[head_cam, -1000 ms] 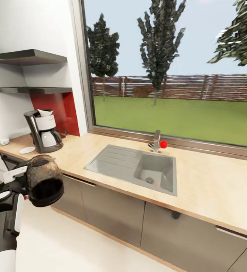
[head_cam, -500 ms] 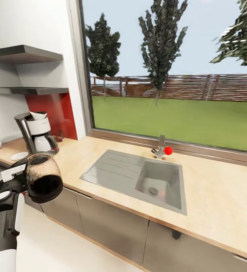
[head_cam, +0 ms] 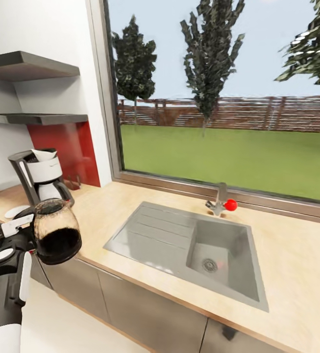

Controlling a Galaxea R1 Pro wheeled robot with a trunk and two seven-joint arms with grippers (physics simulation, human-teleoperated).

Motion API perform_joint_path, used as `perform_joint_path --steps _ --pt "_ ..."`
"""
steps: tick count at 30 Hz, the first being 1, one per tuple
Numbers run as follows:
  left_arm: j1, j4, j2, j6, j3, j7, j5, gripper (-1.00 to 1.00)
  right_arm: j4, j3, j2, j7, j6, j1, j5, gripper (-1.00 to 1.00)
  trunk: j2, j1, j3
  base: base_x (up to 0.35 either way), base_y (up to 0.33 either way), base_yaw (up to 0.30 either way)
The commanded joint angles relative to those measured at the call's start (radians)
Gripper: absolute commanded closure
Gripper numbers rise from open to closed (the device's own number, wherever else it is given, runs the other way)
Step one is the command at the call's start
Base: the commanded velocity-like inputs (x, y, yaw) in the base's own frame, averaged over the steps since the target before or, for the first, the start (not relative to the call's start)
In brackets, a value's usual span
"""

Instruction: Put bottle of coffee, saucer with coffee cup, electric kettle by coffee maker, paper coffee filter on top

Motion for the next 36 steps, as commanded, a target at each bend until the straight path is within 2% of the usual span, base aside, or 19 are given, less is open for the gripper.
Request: perform_joint_path --steps 1,6,19,24,29,36 --pt "-0.001 0.000 0.000 0.007 0.004 0.004 -0.012 1.00 -0.001 0.009 0.000 -0.004 0.003 -0.001 -0.010 -1.00 -0.002 0.001 -0.002 0.253 0.248 0.000" --pt "-0.001 0.018 0.000 0.004 0.025 0.004 -0.012 1.00 -0.001 0.009 0.000 -0.004 0.003 -0.001 -0.010 -1.00 -0.002 0.001 -0.002 0.248 0.251 0.000" --pt "0.001 0.038 0.003 -0.003 0.027 0.003 -0.014 1.00 -0.001 0.009 0.000 -0.004 0.002 -0.001 -0.010 -1.00 -0.002 0.001 -0.002 0.242 0.259 -0.001" --pt "0.002 0.054 0.008 -0.005 0.028 0.003 -0.014 1.00 -0.001 0.009 -0.001 -0.004 0.003 -0.001 -0.010 -1.00 -0.002 0.001 -0.002 0.241 0.258 -0.175" --pt "0.002 0.082 0.009 -0.078 0.027 0.014 -0.014 1.00 -0.001 0.009 -0.001 -0.004 0.003 -0.001 -0.010 -1.00 -0.002 0.001 -0.002 0.231 0.224 -0.057" --pt "0.003 0.097 0.006 -0.100 0.026 0.063 -0.014 1.00 0.000 0.009 -0.001 -0.004 0.003 -0.001 -0.010 -1.00 -0.002 0.001 -0.002 0.086 0.074 -0.004"
